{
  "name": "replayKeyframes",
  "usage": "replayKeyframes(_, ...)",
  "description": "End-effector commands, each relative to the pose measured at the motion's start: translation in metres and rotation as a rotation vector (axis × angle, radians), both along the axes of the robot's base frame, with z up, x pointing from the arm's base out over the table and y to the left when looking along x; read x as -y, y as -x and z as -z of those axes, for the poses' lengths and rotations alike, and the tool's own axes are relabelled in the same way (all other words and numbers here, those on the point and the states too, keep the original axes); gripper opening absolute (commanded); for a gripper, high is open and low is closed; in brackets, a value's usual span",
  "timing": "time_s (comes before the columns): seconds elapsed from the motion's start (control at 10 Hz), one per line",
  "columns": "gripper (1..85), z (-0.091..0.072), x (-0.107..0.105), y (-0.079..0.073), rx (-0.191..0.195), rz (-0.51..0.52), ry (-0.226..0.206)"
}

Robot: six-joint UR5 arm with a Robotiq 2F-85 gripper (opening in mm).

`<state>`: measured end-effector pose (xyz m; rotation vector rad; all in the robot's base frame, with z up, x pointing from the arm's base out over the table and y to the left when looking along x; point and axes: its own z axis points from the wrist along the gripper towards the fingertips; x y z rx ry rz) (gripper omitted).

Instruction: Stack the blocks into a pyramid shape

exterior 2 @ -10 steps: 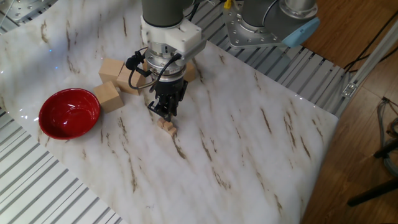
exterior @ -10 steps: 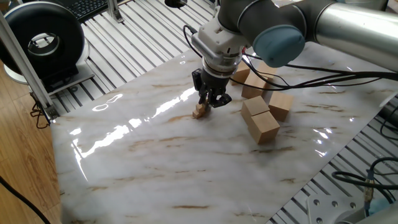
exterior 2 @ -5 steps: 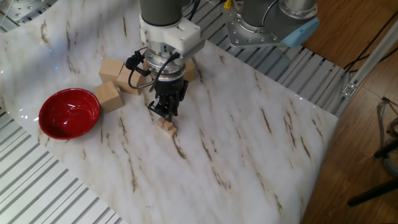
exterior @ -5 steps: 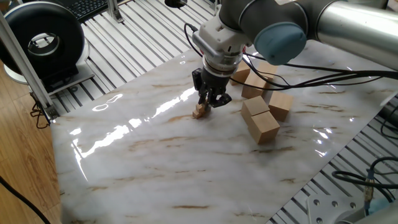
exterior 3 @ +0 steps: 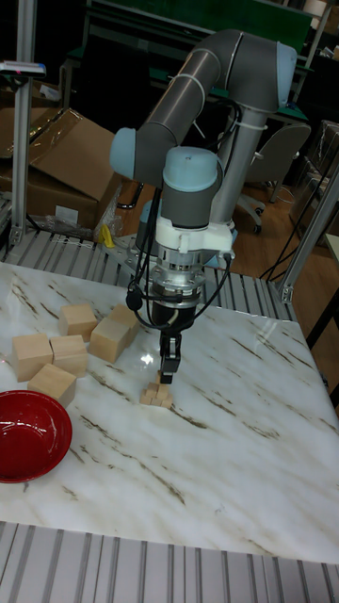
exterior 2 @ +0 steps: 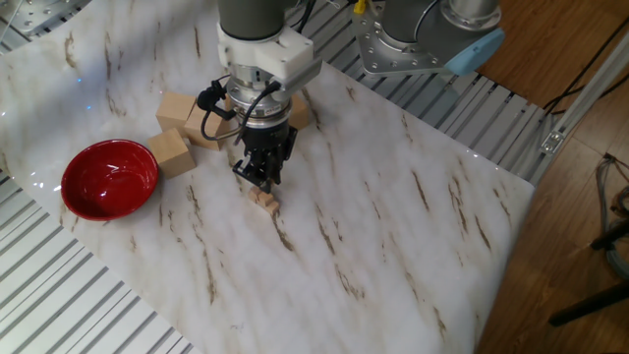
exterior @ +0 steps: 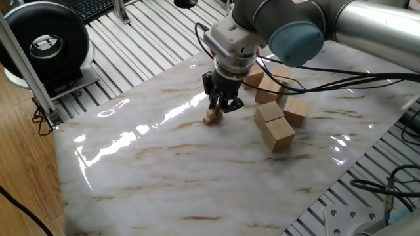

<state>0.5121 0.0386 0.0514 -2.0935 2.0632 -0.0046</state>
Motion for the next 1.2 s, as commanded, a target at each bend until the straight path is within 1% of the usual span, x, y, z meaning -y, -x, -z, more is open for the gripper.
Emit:
replayKeyframes(0.0,1.0,-0.0026,-0.0023,-0.0052,0.011,0.014,-0.026)
replayKeyframes(0.3,2.3,-0.0024,0.0011,-0.0076,0.020,0.009,-0.014)
replayKeyframes(0.5,3.7,-0.0018,0.0013,-0.0061,0.013,0.012,-0.016)
replayKeyframes(0.6,6.7,-0.0008,0.0012,-0.0066,0.014,0.006,-0.017)
replayKeyframes(0.8,8.7,0.0009,0.0012,-0.0067,0.014,0.006,-0.023)
replayKeyframes(1.1,10.0,0.0032,0.0049,-0.0049,0.012,0.006,-0.027)
